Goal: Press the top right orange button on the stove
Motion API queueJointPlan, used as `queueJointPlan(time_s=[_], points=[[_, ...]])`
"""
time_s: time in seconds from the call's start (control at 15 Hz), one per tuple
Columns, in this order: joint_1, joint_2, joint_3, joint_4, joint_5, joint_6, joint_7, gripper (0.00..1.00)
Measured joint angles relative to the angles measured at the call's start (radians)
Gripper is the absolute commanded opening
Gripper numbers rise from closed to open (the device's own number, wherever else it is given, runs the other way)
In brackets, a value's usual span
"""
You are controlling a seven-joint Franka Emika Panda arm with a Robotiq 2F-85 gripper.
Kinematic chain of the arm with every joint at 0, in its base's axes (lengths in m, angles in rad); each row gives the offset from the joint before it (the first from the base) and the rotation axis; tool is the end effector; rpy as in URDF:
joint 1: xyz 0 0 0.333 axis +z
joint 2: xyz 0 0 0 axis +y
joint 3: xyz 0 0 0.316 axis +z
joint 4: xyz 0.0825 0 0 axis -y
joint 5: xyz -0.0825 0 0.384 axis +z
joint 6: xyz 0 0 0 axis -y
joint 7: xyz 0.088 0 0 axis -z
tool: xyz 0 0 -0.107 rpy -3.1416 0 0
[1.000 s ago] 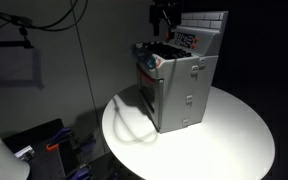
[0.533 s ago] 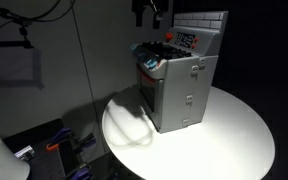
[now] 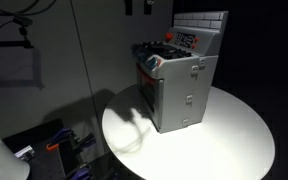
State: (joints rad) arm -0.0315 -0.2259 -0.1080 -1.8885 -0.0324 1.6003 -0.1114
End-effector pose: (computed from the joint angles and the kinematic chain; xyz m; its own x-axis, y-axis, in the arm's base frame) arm 0.4753 -0.0752 0.5934 0.9977 -0.0226 -0.0640 -0.0226 -0.9997 0.0010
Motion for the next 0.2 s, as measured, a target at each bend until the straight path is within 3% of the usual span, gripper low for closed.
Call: queueJointPlan(time_s=[0.2], points=[[-0.003, -0.029, 0.0, -0.028, 0.0, 0.001, 0.0, 1.0]])
